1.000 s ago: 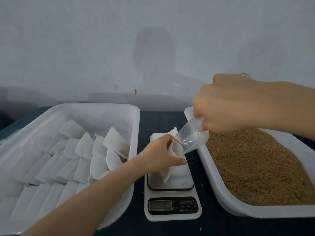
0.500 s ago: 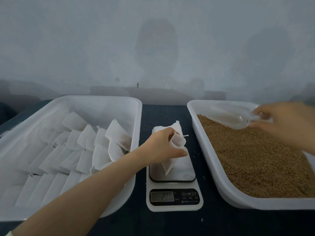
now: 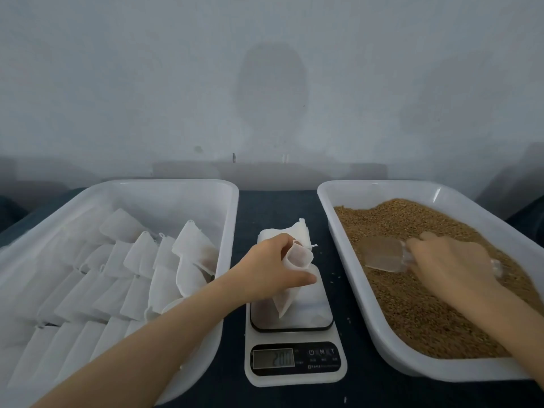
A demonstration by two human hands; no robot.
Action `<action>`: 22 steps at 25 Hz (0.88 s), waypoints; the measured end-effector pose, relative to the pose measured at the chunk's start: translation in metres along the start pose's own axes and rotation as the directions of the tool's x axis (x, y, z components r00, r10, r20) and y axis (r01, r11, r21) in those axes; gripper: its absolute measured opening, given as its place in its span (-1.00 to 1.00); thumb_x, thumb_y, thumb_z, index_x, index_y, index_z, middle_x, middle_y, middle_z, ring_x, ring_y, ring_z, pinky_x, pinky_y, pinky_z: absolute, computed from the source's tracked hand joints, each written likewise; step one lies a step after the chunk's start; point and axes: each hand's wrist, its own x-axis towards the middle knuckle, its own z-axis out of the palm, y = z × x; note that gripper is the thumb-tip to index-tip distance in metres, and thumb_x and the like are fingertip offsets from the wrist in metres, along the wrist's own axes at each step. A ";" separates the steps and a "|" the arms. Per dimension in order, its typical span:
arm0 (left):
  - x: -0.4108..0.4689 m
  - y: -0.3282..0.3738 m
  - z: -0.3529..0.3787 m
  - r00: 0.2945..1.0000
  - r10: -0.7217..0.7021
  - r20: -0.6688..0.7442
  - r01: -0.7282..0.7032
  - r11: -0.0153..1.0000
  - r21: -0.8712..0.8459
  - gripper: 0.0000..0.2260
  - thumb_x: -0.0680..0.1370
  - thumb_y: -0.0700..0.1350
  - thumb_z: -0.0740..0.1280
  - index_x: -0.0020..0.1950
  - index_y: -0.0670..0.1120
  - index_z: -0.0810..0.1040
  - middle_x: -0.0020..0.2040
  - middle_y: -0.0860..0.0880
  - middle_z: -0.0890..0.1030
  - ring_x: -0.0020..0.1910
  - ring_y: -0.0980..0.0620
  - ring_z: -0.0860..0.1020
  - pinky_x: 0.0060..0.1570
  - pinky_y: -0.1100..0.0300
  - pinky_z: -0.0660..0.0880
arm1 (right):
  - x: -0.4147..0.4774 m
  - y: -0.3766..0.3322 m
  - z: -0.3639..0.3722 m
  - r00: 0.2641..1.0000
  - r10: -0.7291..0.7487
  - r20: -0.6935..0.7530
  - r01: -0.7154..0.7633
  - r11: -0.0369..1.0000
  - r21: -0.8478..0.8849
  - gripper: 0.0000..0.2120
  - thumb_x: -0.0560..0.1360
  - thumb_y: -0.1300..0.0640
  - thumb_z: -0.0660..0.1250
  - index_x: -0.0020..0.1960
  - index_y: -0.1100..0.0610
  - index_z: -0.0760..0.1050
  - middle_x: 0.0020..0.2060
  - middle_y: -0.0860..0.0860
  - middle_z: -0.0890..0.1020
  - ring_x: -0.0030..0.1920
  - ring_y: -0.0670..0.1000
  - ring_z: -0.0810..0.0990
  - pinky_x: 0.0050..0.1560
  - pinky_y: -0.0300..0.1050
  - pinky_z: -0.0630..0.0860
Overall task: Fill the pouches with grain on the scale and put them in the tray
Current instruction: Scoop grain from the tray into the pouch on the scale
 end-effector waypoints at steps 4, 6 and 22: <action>-0.001 0.000 0.000 1.000 0.003 -0.004 -0.003 1.000 -0.011 -0.59 0.37 0.13 0.48 0.12 0.11 0.42 -0.01 0.15 0.54 -0.05 0.10 0.54 -0.08 0.25 0.50 | -0.003 0.007 0.003 0.999 0.020 0.043 -0.029 0.973 0.228 -0.89 0.55 -0.06 0.21 0.00 -0.11 0.49 -0.21 -0.15 0.51 -0.30 -0.11 0.52 -0.45 -0.21 0.30; -0.001 0.001 0.000 1.000 0.003 -0.001 -0.003 1.000 -0.010 -0.59 0.37 0.12 0.48 0.13 0.10 0.42 0.00 0.15 0.54 -0.05 0.11 0.54 -0.08 0.25 0.50 | -0.004 0.012 0.006 0.993 0.052 0.106 -0.088 0.925 0.368 -0.90 0.50 -0.16 0.27 -0.06 -0.18 0.48 -0.28 -0.20 0.53 -0.36 -0.18 0.51 -0.45 -0.24 0.32; -0.001 0.002 0.000 1.000 -0.006 0.015 0.006 1.000 -0.014 -0.58 0.39 0.12 0.48 0.15 0.10 0.41 0.00 0.16 0.53 -0.05 0.11 0.54 -0.11 0.29 0.48 | -0.008 0.056 0.019 0.981 0.023 0.195 -0.165 0.630 0.759 -0.92 0.40 -0.09 0.42 -0.13 -0.17 0.55 -0.13 -0.22 0.60 -0.16 -0.18 0.56 -0.28 -0.28 0.45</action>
